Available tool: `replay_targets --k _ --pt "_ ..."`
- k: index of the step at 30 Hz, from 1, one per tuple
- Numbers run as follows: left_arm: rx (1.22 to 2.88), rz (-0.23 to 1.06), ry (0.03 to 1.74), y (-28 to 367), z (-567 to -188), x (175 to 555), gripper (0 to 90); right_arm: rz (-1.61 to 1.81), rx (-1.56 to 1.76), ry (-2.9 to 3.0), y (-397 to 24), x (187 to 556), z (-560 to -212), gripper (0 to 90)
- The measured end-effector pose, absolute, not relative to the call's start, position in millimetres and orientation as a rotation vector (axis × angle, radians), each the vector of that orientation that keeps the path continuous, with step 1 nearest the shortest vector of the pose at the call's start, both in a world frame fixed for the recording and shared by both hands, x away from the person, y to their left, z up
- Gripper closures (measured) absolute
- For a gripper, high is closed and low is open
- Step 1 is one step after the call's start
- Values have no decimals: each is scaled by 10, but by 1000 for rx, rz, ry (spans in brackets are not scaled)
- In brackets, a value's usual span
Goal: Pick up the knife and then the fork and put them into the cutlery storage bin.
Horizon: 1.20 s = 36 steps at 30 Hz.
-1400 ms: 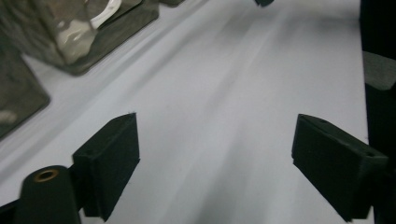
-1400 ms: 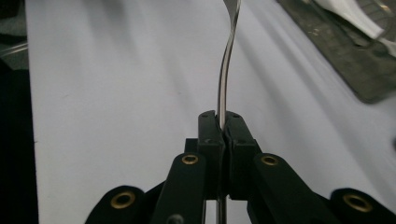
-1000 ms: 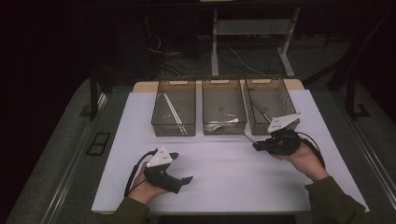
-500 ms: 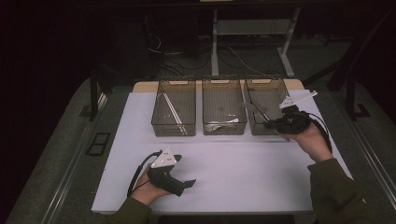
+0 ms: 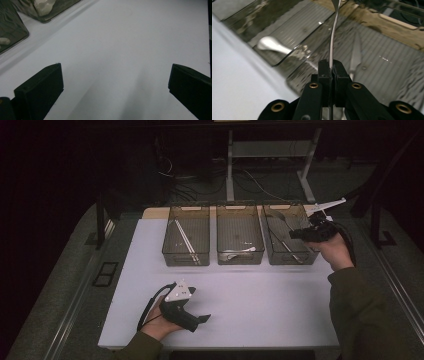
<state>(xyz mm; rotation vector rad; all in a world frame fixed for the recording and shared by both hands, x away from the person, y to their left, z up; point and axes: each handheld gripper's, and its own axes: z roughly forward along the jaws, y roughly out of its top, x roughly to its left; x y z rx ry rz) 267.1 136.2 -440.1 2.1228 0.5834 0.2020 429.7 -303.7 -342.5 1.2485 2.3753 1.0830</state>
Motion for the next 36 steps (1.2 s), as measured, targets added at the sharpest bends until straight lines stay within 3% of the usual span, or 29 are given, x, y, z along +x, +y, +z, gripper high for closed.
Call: replay_targets --k 15,26,36 --pt "2117 184 579 1361 -4409 2672 0 903 1446 2336 -3095 4713 -3755 870" --pt "2136 178 569 1352 -4419 2673 0 774 1485 2362 -3055 4752 -3995 855" --pt "2136 179 570 1344 -4420 2673 0 912 1503 2304 -3140 4675 -3889 636"
